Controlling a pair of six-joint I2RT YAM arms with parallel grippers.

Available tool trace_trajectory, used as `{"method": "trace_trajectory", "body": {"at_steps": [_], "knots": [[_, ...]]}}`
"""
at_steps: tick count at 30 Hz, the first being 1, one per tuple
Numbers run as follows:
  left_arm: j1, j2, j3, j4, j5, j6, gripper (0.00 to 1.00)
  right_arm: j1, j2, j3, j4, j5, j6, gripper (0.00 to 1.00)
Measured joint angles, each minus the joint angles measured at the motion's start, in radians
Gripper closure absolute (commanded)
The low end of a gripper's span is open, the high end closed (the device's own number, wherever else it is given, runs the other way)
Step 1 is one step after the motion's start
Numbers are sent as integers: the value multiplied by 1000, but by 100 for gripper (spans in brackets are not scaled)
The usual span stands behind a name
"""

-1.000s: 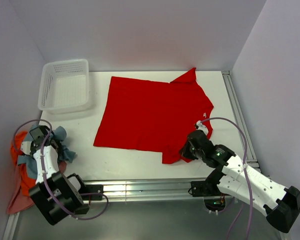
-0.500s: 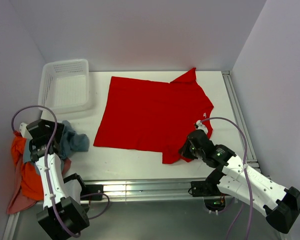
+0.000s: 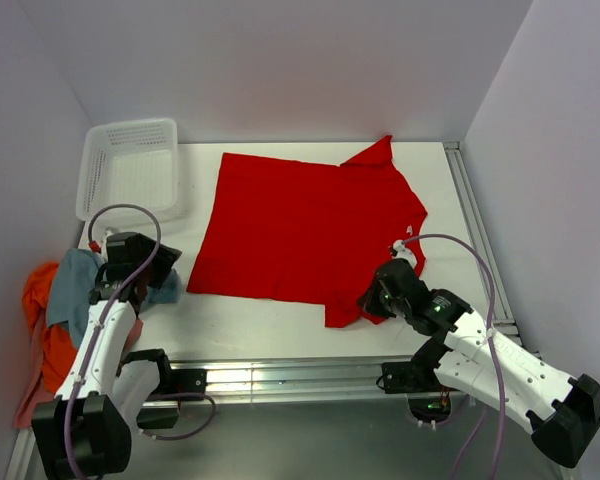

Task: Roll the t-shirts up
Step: Fold the tshirt

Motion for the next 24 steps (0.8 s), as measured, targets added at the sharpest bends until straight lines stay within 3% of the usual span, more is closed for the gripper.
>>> {"method": "trace_trajectory", "body": {"at_steps": [13, 24], "knots": [[-159, 25, -80, -44, -116, -137, 49, -10, -1, 0, 6, 0, -2, 100], [-206, 109, -80, -68, -167, -191, 52, -29, -18, 0, -9, 39, 12, 100]]}}
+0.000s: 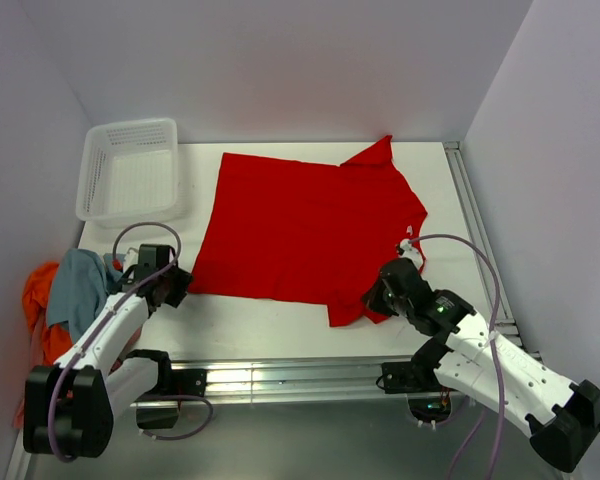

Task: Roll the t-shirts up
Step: Fold the tshirt

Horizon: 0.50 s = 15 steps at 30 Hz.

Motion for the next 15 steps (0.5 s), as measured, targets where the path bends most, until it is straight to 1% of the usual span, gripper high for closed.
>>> {"method": "trace_trajectory", "body": {"at_steps": [7, 8, 10, 12, 13, 15], "knots": [[-25, 89, 0, 12, -6, -2, 53, -12, -32, 1, -23, 21, 5, 100], [-26, 95, 0, 18, -7, -2, 58, -12, -33, 1, -24, 21, 5, 100], [-29, 109, 0, 34, -12, -3, 65, -13, -32, 1, -26, 21, 5, 100], [-31, 130, 0, 53, -16, -2, 66, -14, -33, 1, -31, 22, 6, 100], [-32, 140, 0, 60, -19, -3, 68, -14, -34, 1, -34, 22, 6, 100], [-32, 154, 0, 88, -27, -15, 77, -14, -40, 2, -41, 27, 9, 100]]}}
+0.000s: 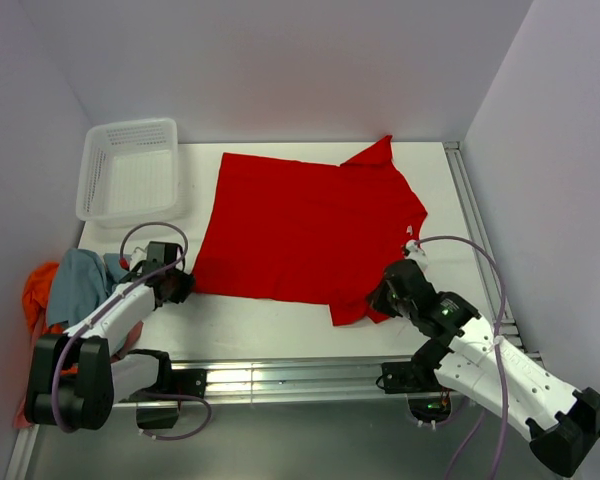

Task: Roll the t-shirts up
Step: Fold the tshirt

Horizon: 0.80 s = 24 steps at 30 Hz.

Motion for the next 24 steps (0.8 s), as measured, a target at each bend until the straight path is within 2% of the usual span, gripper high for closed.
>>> {"method": "trace_trajectory", "body": {"at_steps": [2, 4, 10, 15, 24], "knots": [[-1, 12, -1, 14, -10, -10, 91, 0, -14, 8, -17, 14, 2, 100], [-3, 16, -3, 21, -22, -14, 100, 0, -47, 22, -38, 34, 4, 100], [-9, 12, 6, 1, -51, -17, 100, -2, -124, 79, -98, 78, 13, 100], [-9, 43, 91, -61, -69, -6, 100, -2, -180, 102, -119, 97, 19, 100], [-11, 79, 174, -89, -66, -10, 100, -2, -101, 198, -133, 135, 14, 100]]}}
